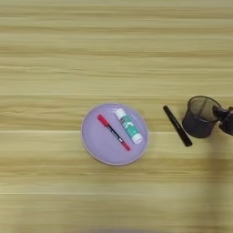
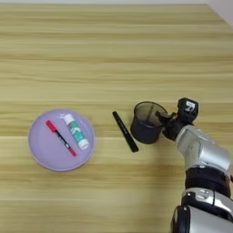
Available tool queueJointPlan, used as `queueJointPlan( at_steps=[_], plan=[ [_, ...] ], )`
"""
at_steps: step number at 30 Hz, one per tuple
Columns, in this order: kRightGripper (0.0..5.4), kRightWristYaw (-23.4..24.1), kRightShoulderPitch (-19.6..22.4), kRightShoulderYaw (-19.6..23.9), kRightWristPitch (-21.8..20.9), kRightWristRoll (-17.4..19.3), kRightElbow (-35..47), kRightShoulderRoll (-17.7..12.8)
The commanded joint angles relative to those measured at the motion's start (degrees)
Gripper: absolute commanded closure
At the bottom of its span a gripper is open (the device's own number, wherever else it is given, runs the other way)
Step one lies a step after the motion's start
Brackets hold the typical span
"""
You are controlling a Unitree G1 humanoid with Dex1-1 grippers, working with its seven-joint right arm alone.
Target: Move the objects on the table
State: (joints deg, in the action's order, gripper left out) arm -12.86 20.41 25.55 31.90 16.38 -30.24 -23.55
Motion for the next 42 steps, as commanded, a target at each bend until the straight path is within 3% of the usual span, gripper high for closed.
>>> queueJointPlan(
  at_steps=[1,21,34,42],
  plan=[
    [3.94,0.4,4.2,0.3,-2.2,0.2,1.8,-2.8],
    [1.85,1.2,3.7,0.6,-2.8,0.4,4.5,-2.5],
    [0.53,1.8,1.8,0.8,-1.5,1.8,11.4,-2.1],
    [0.05,1.8,0.4,-0.2,-2.3,1.7,17.2,-1.3]
  ],
)
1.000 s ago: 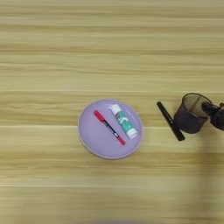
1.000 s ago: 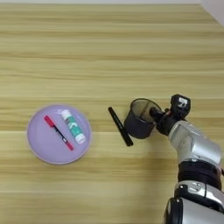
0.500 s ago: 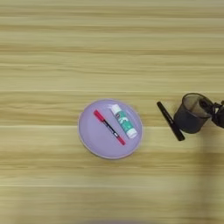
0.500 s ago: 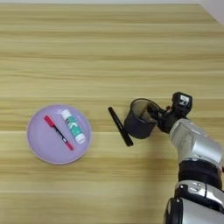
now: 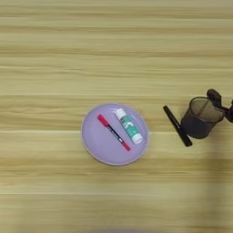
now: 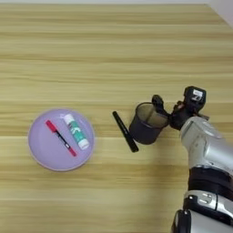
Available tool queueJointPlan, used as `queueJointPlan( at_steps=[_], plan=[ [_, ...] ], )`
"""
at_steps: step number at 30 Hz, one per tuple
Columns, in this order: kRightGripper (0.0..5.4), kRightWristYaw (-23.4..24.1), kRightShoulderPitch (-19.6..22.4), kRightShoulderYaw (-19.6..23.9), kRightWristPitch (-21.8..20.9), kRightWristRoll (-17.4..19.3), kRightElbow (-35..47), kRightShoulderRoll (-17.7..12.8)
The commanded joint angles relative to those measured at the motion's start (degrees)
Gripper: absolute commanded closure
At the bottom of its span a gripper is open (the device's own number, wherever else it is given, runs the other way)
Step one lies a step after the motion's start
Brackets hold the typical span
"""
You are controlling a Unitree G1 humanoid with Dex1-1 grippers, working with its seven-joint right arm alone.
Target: Move the objects on the table
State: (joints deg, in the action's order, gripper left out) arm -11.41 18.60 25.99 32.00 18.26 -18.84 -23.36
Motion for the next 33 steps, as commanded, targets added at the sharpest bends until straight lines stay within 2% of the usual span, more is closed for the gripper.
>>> queueJointPlan(
  at_steps=[1,7,10,19,23,30,33],
  plan=[
    [0.05,0.3,1.9,-0.8,-2.4,-0.3,6.7,-1.4],
    [0.05,-0.2,0.3,-2.3,-2.4,-0.3,12.6,-0.5],
    [0.05,-1.7,-0.3,-3.4,-3.3,1.0,16.4,1.1],
    [0.05,-5.9,-3.6,-10.2,-6.1,0.2,24.9,3.5],
    [0.05,-6.6,-4.7,-13.4,-7.4,-1.1,26.3,4.3],
    [0.05,-8.3,-7.2,-23.9,-9.3,-6.1,26.3,7.7],
    [0.05,-8.1,-7.3,-25.6,-9.7,-7.0,25.5,9.4]
  ],
)
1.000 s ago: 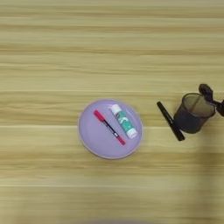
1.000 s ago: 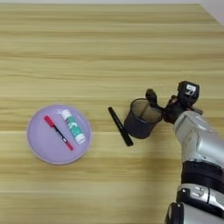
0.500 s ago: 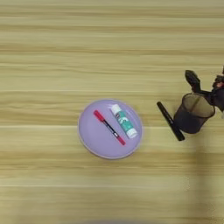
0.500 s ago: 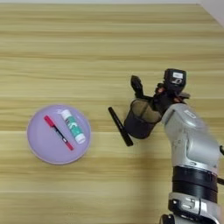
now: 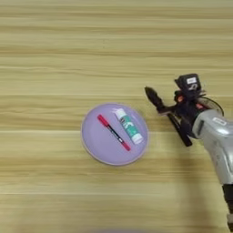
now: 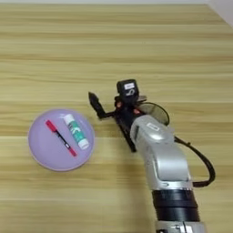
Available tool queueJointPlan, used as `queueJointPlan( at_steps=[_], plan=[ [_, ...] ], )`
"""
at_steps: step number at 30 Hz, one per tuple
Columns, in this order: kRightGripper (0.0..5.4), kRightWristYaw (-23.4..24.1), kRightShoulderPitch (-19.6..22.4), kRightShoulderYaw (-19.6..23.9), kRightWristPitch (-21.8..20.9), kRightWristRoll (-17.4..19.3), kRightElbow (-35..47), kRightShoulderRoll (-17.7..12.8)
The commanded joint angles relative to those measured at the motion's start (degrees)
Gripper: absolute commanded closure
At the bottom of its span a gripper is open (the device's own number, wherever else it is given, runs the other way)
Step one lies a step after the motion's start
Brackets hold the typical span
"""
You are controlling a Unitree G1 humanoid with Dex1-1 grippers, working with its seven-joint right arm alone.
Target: Move the objects on the table
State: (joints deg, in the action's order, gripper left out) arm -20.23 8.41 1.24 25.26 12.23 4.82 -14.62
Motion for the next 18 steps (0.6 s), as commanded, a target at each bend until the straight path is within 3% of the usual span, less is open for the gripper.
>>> queueJointPlan(
  at_steps=[1,9,18],
  plan=[
    [0.05,0.8,2.9,-1.2,-3.1,-1.1,1.4,1.3],
    [0.05,0.7,3.5,-5.0,-4.6,-3.4,-3.4,5.1],
    [0.05,1.3,5.3,-7.0,-12.2,-7.6,-16.3,7.5]
  ],
)
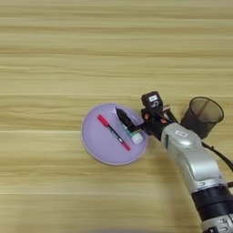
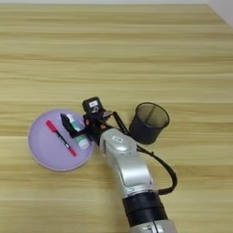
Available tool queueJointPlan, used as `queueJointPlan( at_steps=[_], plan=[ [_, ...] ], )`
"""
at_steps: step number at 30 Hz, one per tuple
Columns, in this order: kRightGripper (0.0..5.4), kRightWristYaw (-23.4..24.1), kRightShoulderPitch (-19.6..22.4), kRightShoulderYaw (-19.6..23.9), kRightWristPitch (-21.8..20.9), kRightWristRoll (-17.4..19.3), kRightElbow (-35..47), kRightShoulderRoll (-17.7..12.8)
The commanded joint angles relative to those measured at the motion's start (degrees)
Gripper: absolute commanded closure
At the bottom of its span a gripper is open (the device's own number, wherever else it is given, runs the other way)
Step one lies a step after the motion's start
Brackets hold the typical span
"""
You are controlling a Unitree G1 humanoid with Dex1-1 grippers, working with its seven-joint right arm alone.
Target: Move the objects on the table
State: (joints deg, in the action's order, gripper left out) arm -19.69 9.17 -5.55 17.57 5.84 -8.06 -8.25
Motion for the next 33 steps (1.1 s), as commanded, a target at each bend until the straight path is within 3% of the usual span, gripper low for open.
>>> queueJointPlan(
  at_steps=[1,7,13,33],
  plan=[
    [0.05,0.8,4.7,-0.5,-5.1,-1.5,-4.2,1.4],
    [0.05,2.1,5.0,-1.7,-6.1,-4.4,-7.4,2.1],
    [0.05,2.0,5.8,-0.7,-4.4,-3.9,-9.3,2.6],
    [0.05,5.0,7.7,-1.1,-4.4,-8.8,-15.6,1.4]
  ],
)
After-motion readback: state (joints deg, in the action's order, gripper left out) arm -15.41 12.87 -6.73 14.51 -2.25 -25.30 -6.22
